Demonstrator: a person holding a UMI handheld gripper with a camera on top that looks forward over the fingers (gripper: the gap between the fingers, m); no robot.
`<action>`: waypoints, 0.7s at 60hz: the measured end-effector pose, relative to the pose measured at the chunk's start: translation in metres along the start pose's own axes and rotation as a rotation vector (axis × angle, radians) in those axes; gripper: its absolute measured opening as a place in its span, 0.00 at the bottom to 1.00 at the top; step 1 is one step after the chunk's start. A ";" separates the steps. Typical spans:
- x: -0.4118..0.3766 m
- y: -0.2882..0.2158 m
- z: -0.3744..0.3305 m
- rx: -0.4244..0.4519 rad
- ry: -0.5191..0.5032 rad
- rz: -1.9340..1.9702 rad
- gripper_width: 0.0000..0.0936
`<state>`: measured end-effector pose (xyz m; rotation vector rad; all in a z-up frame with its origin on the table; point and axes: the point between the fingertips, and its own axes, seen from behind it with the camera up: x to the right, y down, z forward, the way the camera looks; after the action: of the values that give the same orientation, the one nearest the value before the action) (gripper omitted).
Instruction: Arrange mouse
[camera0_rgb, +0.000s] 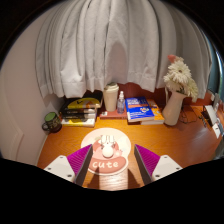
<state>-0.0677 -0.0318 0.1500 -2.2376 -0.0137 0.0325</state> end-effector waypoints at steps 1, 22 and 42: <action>0.002 0.005 -0.009 0.005 0.004 0.000 0.89; 0.042 0.073 -0.128 0.038 0.000 -0.011 0.90; 0.060 0.102 -0.175 0.049 -0.033 0.009 0.90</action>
<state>-0.0034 -0.2312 0.1766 -2.1876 -0.0202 0.0745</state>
